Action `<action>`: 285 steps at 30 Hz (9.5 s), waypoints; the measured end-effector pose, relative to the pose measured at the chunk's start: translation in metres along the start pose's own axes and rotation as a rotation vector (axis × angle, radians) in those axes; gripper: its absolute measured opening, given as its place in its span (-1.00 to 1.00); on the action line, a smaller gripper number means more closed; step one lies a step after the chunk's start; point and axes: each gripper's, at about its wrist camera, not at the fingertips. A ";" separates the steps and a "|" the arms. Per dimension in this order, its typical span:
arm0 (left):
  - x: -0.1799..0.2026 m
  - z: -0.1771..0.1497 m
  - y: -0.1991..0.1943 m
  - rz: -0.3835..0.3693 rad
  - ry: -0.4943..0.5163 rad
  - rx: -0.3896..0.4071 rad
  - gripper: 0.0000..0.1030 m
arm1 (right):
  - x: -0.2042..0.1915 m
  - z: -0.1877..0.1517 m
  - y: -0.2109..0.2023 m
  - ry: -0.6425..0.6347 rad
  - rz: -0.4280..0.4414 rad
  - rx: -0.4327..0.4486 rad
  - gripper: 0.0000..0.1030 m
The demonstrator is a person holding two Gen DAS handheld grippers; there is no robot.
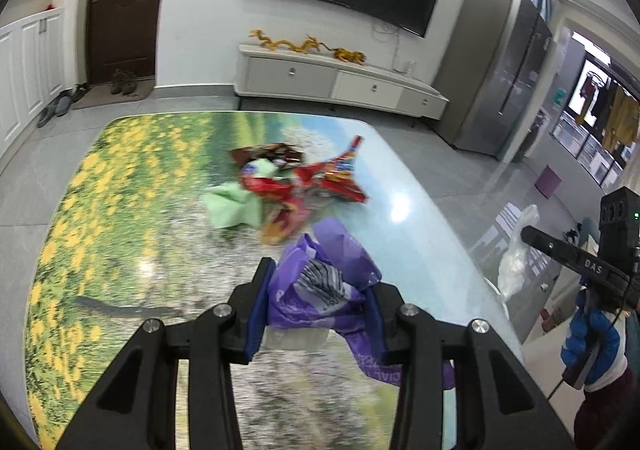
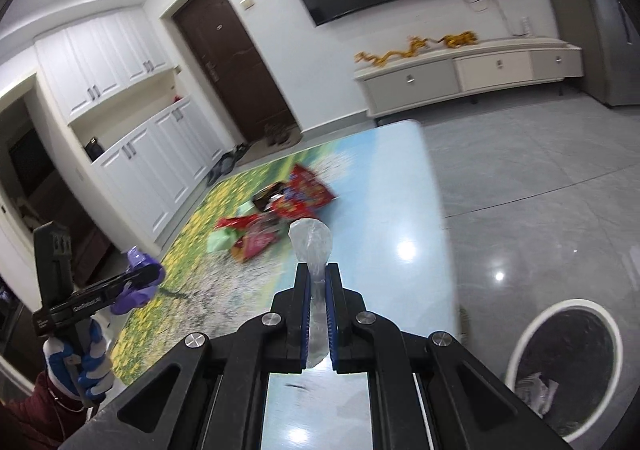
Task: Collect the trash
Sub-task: 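Carry the purple bag with the left gripper toward the bin while the right carries a clear cup, then open both grippers over the black bin to drop the purple bag and clear cup, then return both tools to the table, then grasp the pink-and-gold wrapper with the left gripper while the right grasps the red snack bag, then carry the wrapper and red snack bag over the black bin, then open both grippers to drop the wrapper and snack bag into the bin, then return both tools to the table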
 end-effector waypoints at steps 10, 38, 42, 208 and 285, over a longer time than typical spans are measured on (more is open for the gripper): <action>0.125 0.004 0.063 -0.192 0.169 -0.110 -0.24 | 0.083 0.006 -0.054 0.061 -0.187 0.109 -0.85; 0.339 -0.049 0.222 -0.499 0.215 -0.427 0.35 | 0.256 -0.052 -0.108 0.315 -0.641 0.044 -0.47; 0.323 -0.042 0.213 -0.470 0.204 -0.400 0.35 | 0.254 -0.050 -0.109 0.313 -0.637 0.047 -0.47; 0.370 -0.075 0.215 -0.457 0.324 -0.397 -0.40 | 0.267 -0.068 -0.117 0.436 -0.558 0.057 -0.82; -0.066 0.031 0.116 0.035 0.021 -0.093 -0.01 | -0.056 0.000 0.188 -0.110 0.064 -0.239 0.02</action>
Point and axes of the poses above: each gripper's, at about its wrist camera, not at the fingertips, and y roughly the way its jaws point, x to its right, z to its top, and after that the axes turned 11 degrees about x, right-handed
